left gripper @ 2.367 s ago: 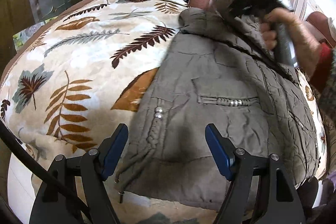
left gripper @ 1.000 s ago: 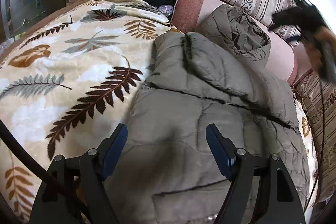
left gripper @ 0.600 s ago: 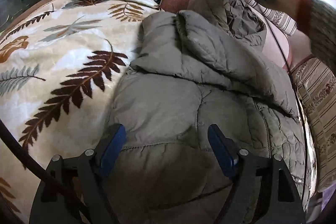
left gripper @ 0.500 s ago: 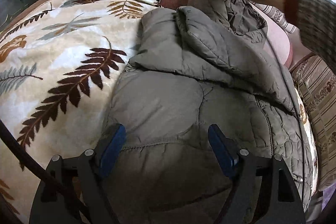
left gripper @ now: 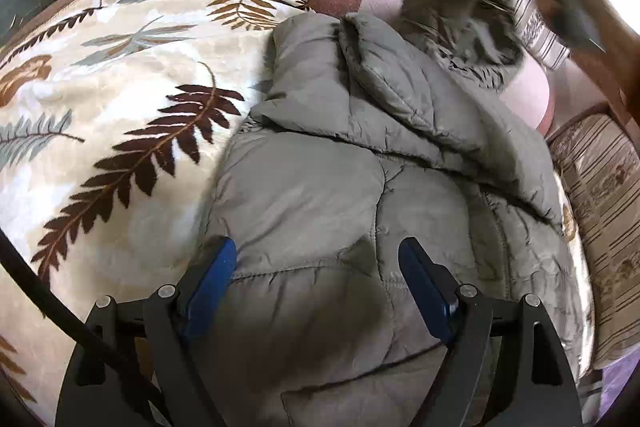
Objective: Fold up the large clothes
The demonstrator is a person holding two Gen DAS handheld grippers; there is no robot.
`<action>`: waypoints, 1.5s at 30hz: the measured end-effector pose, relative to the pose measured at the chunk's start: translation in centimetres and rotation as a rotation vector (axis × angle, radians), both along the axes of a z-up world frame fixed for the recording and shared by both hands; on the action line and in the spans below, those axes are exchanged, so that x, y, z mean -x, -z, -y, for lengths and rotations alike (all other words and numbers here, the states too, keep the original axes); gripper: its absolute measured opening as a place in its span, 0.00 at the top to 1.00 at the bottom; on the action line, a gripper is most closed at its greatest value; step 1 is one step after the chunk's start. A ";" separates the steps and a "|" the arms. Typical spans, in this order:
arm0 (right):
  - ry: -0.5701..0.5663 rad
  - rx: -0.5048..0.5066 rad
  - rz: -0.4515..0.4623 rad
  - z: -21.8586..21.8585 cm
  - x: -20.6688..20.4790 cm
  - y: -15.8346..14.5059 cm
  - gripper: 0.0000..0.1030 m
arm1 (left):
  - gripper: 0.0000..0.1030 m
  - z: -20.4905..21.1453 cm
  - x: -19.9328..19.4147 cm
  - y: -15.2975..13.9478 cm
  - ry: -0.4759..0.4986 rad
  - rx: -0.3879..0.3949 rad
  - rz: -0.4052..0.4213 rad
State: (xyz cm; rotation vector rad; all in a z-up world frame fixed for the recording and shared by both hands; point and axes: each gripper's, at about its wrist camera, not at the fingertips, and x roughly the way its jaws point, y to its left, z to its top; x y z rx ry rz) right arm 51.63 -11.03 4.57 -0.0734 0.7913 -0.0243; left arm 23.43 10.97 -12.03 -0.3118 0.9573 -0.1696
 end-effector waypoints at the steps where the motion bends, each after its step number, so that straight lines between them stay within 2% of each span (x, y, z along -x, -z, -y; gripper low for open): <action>1: -0.020 0.001 0.010 -0.1 2.3 -0.7 0.96 | 0.20 -0.3 0.2 -0.1 -0.007 0.008 0.002; 4: -0.066 -0.023 0.016 -0.3 8.7 -1.6 0.96 | 0.20 -1.3 0.9 -0.8 -0.033 0.023 0.018; 7: -0.100 -0.067 0.002 -0.4 15.4 -0.6 0.96 | 0.20 -2.5 1.4 -1.4 -0.068 0.027 0.037; 9: -0.121 -0.096 -0.027 -0.9 19.1 1.4 0.96 | 0.20 -3.6 1.7 -1.8 -0.107 0.024 0.046; 11: -0.126 -0.113 -0.072 -1.8 20.7 4.2 0.96 | 0.20 -4.5 1.7 -1.9 -0.148 0.011 0.049; 13: -0.101 -0.126 -0.142 -2.5 20.5 7.7 0.96 | 0.20 -5.1 1.5 -1.8 -0.178 0.002 0.044; 16: -0.026 -0.107 -0.227 -3.2 18.0 13.5 0.96 | 0.20 -5.7 1.5 -1.3 -0.201 -0.016 0.031; 20: 0.013 -0.082 -0.275 -3.4 16.2 16.6 0.96 | 0.20 -5.8 1.5 -0.6 -0.210 -0.042 0.013; 24: -0.050 -0.103 -0.247 -3.0 17.3 14.1 0.89 | 0.20 -5.6 1.3 -0.5 -0.211 -0.066 0.017; 26: -0.064 -0.125 -0.231 -2.0 18.6 12.4 0.76 | 0.20 -5.5 1.4 -0.6 -0.201 -0.063 0.017; 28: -0.073 -0.116 -0.200 -0.9 20.3 10.6 0.70 | 0.20 -5.5 1.6 -0.8 -0.199 -0.063 0.026; 33: -0.065 -0.085 -0.114 2.5 21.9 6.6 0.69 | 0.20 -5.4 1.7 -1.1 -0.198 -0.055 0.032; 34: -0.047 -0.070 -0.096 2.9 21.3 6.1 0.68 | 0.20 -5.4 1.7 -1.1 -0.199 -0.056 0.031; 35: -0.009 -0.049 -0.079 3.6 20.5 5.8 0.61 | 0.20 -5.4 1.7 -1.1 -0.198 -0.056 0.030; 38: 0.123 0.020 -0.071 5.9 16.7 6.6 0.56 | 0.20 -5.2 1.6 -1.0 -0.190 -0.060 0.022; 41: 0.225 0.054 -0.134 7.9 12.6 9.2 0.56 | 0.20 -5.0 1.4 -1.0 -0.187 -0.074 0.023; 43: 0.252 0.003 -0.211 8.7 11.1 11.6 0.56 | 0.20 -4.8 1.3 -1.0 -0.185 -0.087 0.027; 45: 0.181 -0.148 -0.377 7.8 11.1 15.4 0.57 | 0.20 -4.7 1.2 -1.0 -0.178 -0.092 0.027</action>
